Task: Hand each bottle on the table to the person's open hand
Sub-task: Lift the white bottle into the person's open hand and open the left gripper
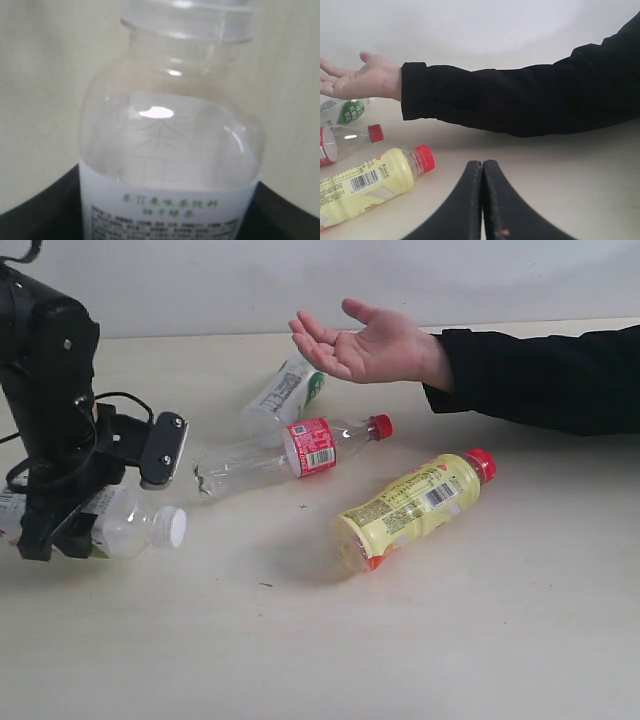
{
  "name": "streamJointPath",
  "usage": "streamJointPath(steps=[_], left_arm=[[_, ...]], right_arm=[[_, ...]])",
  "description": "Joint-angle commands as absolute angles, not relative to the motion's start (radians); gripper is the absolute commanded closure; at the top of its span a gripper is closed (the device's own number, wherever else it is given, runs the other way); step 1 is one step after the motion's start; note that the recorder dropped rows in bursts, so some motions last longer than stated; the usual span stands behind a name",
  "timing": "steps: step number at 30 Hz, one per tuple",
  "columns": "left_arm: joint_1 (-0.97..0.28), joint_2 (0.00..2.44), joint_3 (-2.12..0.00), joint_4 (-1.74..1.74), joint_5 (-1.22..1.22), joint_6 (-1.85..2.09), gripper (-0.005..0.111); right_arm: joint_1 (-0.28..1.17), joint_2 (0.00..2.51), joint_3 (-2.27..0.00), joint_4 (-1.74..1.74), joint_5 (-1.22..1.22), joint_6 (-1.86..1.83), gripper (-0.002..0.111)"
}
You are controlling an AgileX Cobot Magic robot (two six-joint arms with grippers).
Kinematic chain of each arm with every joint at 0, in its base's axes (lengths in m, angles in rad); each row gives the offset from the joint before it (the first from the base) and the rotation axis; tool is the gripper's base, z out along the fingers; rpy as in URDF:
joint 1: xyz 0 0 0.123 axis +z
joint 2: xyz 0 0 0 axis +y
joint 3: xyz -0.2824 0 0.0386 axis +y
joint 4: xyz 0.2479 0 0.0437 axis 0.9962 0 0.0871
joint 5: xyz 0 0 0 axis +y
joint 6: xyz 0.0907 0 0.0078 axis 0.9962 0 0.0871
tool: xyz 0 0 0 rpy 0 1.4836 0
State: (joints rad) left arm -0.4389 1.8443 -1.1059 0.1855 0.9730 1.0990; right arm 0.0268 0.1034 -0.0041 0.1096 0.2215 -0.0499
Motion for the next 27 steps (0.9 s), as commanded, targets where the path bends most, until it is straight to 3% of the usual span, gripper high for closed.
streamJointPath(steps=[1,6,10,16,27], left_arm=[[-0.446,1.738,-1.148,0.130,1.074,0.905,0.107],[-0.513,1.685,-1.255,0.091,1.038,0.391,0.107],[-0.602,1.725,-1.425,0.086,1.207,0.162,0.107],[-0.722,1.851,-1.700,0.049,1.221,-0.128,0.107],[-0.695,2.156,-2.168,-0.267,1.221,-0.405,0.107]], right_arm=[[0.023,0.106,0.000,0.104,0.215,-0.051,0.108],[0.023,0.106,0.000,0.104,0.215,-0.051,0.108],[0.023,0.106,0.000,0.104,0.215,-0.051,0.108],[0.023,0.106,0.000,0.104,0.215,-0.051,0.108],[0.023,0.106,0.000,0.104,0.215,-0.051,0.108]])
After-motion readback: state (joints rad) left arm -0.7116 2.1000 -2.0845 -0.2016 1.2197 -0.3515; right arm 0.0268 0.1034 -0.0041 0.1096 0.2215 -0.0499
